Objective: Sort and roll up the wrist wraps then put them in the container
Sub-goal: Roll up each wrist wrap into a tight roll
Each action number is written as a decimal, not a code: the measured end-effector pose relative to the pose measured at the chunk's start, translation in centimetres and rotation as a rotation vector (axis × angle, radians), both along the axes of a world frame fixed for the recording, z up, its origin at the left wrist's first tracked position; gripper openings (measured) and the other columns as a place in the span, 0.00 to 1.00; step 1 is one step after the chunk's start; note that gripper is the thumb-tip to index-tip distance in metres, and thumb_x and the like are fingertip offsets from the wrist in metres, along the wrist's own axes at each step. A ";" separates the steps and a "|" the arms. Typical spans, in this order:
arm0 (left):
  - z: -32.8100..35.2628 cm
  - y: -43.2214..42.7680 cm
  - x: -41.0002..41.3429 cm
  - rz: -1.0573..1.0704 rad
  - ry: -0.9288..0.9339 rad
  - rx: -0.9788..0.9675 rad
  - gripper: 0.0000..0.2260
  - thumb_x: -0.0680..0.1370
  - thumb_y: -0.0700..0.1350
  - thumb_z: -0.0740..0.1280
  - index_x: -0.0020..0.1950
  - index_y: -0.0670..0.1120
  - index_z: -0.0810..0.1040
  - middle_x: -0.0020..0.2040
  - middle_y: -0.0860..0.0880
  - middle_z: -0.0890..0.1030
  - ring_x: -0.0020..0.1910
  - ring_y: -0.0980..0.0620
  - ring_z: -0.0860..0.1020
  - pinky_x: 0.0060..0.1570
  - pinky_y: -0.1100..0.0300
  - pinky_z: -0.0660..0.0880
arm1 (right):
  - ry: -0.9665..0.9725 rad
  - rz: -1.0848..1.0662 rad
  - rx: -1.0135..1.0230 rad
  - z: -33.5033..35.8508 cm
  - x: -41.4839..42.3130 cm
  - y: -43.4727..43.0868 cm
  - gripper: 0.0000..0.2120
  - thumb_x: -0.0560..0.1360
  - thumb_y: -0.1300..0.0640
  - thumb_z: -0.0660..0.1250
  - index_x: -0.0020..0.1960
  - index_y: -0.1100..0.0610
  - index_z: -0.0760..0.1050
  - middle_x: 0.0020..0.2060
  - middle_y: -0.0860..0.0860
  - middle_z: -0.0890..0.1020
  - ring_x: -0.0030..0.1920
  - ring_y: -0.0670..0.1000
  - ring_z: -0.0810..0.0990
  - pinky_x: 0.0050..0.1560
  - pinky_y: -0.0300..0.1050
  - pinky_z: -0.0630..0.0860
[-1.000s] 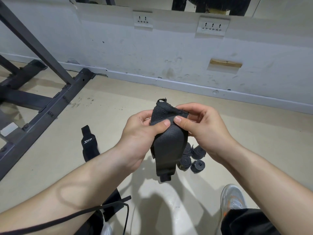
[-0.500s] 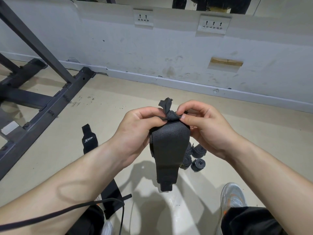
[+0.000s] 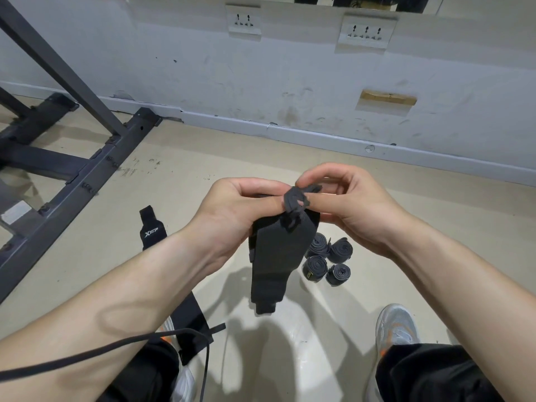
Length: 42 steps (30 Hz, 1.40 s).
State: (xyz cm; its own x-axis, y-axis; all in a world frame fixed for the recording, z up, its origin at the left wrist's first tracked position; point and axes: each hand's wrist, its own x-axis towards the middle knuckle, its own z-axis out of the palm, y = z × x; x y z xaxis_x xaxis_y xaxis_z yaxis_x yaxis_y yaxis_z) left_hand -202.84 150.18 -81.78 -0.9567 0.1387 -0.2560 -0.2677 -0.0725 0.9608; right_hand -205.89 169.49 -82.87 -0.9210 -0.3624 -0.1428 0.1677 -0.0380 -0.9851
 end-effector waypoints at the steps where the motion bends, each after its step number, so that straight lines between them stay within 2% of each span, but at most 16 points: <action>1: -0.1 0.0 -0.1 0.012 -0.004 -0.007 0.15 0.62 0.41 0.83 0.47 0.43 0.88 0.47 0.40 0.87 0.45 0.45 0.84 0.53 0.51 0.78 | -0.026 -0.015 -0.026 0.0 0.0 0.1 0.12 0.74 0.71 0.72 0.48 0.54 0.82 0.43 0.61 0.85 0.43 0.59 0.84 0.47 0.50 0.82; 3: -0.2 0.0 -0.2 0.058 -0.008 -0.021 0.15 0.59 0.43 0.82 0.44 0.48 0.89 0.44 0.44 0.86 0.44 0.46 0.83 0.51 0.51 0.78 | -0.100 -0.055 -0.079 0.2 0.2 -0.1 0.14 0.76 0.73 0.69 0.56 0.57 0.78 0.42 0.60 0.86 0.42 0.58 0.85 0.47 0.50 0.83; 6: -0.2 0.0 -0.4 0.094 0.060 -0.093 0.13 0.62 0.37 0.81 0.44 0.47 0.88 0.43 0.51 0.86 0.45 0.51 0.82 0.43 0.59 0.78 | -0.252 -0.120 -0.160 -0.1 0.3 -0.4 0.13 0.77 0.71 0.69 0.59 0.62 0.77 0.43 0.59 0.86 0.40 0.54 0.86 0.45 0.45 0.83; 9: -0.2 0.0 -0.3 0.097 0.116 -0.155 0.13 0.68 0.32 0.79 0.46 0.47 0.85 0.44 0.53 0.85 0.45 0.56 0.81 0.38 0.66 0.75 | -0.271 -0.039 -0.019 -0.4 0.5 -0.7 0.10 0.79 0.62 0.69 0.60 0.63 0.79 0.45 0.55 0.86 0.44 0.53 0.84 0.45 0.45 0.81; 13: -0.3 -0.2 -0.3 0.070 0.245 -0.292 0.11 0.69 0.37 0.79 0.45 0.51 0.83 0.45 0.54 0.84 0.43 0.55 0.81 0.40 0.60 0.79 | -0.172 -0.059 0.051 -0.5 0.7 -0.5 0.09 0.80 0.61 0.69 0.59 0.63 0.80 0.43 0.55 0.87 0.43 0.54 0.85 0.47 0.50 0.81; 16: -0.4 0.0 -0.1 0.043 0.328 -0.447 0.10 0.72 0.39 0.77 0.45 0.54 0.82 0.42 0.55 0.83 0.37 0.53 0.79 0.38 0.58 0.76 | -0.136 -0.094 0.052 -0.5 1.0 -0.7 0.08 0.79 0.63 0.69 0.57 0.64 0.81 0.41 0.56 0.87 0.39 0.53 0.85 0.39 0.44 0.81; 19: -0.6 0.1 -0.1 0.097 0.290 -0.511 0.15 0.72 0.41 0.78 0.52 0.56 0.78 0.48 0.56 0.83 0.41 0.52 0.82 0.39 0.58 0.78 | -0.119 -0.129 0.054 -0.7 1.0 -0.7 0.08 0.79 0.64 0.70 0.57 0.65 0.81 0.45 0.63 0.87 0.41 0.55 0.85 0.42 0.49 0.84; 21: -0.5 -0.1 -0.1 0.113 0.140 -0.380 0.18 0.72 0.41 0.79 0.57 0.52 0.78 0.50 0.51 0.85 0.43 0.51 0.84 0.41 0.60 0.79 | -0.101 -0.141 0.049 -0.7 1.0 -0.7 0.07 0.79 0.65 0.70 0.56 0.64 0.81 0.45 0.65 0.86 0.42 0.56 0.84 0.48 0.57 0.84; 23: -0.5 -0.2 -0.2 0.040 0.038 -0.224 0.15 0.73 0.39 0.78 0.57 0.45 0.80 0.46 0.48 0.86 0.41 0.53 0.84 0.40 0.64 0.77 | -0.079 -0.145 0.040 -0.6 1.1 -0.8 0.05 0.79 0.66 0.70 0.53 0.61 0.81 0.39 0.60 0.85 0.39 0.55 0.84 0.47 0.57 0.83; 26: -0.5 0.0 0.0 -0.011 0.078 -0.223 0.07 0.76 0.37 0.74 0.52 0.43 0.80 0.39 0.49 0.83 0.32 0.58 0.79 0.32 0.69 0.72 | -0.026 -0.150 0.057 -0.6 1.2 -1.0 0.07 0.78 0.67 0.70 0.50 0.55 0.79 0.35 0.56 0.84 0.35 0.54 0.82 0.43 0.54 0.82; 29: -0.3 -0.1 0.1 0.001 0.058 -0.157 0.08 0.77 0.35 0.73 0.51 0.45 0.78 0.36 0.47 0.81 0.28 0.54 0.77 0.27 0.67 0.70 | 0.110 -0.103 0.150 -0.5 1.0 -0.9 0.09 0.78 0.65 0.71 0.49 0.51 0.79 0.35 0.55 0.79 0.37 0.55 0.79 0.42 0.61 0.81; 33: -0.3 -0.3 0.0 0.017 0.040 -0.093 0.09 0.76 0.33 0.72 0.48 0.47 0.79 0.37 0.44 0.81 0.32 0.49 0.78 0.29 0.62 0.73 | 0.092 -0.036 0.186 0.1 1.1 -0.9 0.04 0.81 0.63 0.67 0.53 0.55 0.76 0.32 0.55 0.73 0.35 0.53 0.73 0.36 0.47 0.76; 35: -0.5 -0.2 0.0 0.024 0.040 -0.081 0.09 0.76 0.33 0.73 0.47 0.47 0.79 0.38 0.43 0.81 0.34 0.47 0.78 0.33 0.61 0.74 | 0.044 -0.016 0.149 0.5 1.2 -1.1 0.02 0.82 0.60 0.65 0.51 0.55 0.75 0.34 0.55 0.76 0.35 0.53 0.74 0.37 0.46 0.77; 37: -0.4 -0.1 0.0 0.033 0.031 -0.068 0.09 0.76 0.33 0.73 0.47 0.47 0.80 0.38 0.43 0.81 0.35 0.47 0.78 0.34 0.61 0.75 | 0.028 -0.022 0.104 0.4 1.2 -1.2 0.05 0.83 0.56 0.65 0.48 0.55 0.75 0.35 0.55 0.78 0.33 0.52 0.75 0.39 0.48 0.78; 40: -0.2 0.1 0.0 0.049 0.027 -0.046 0.09 0.74 0.31 0.73 0.46 0.45 0.81 0.38 0.45 0.83 0.34 0.50 0.80 0.33 0.63 0.75 | 0.036 -0.032 0.062 0.0 1.2 -1.2 0.05 0.83 0.59 0.65 0.49 0.57 0.75 0.33 0.55 0.79 0.32 0.52 0.76 0.40 0.50 0.78; 42: -0.2 0.1 -0.1 0.061 0.010 -0.016 0.10 0.74 0.30 0.72 0.47 0.44 0.81 0.39 0.46 0.83 0.35 0.51 0.80 0.33 0.65 0.75 | 0.017 -0.030 0.020 -0.1 1.2 -1.1 0.03 0.82 0.62 0.65 0.50 0.58 0.75 0.36 0.59 0.82 0.35 0.55 0.79 0.40 0.51 0.80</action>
State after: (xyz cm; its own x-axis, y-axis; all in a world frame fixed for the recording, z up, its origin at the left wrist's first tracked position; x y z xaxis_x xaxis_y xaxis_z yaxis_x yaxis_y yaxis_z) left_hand -202.98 150.32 -81.99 -0.9658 0.0757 -0.2480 -0.2534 -0.0729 0.9646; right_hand -204.68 168.35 -82.96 -0.9338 -0.3316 -0.1343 0.1505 -0.0235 -0.9883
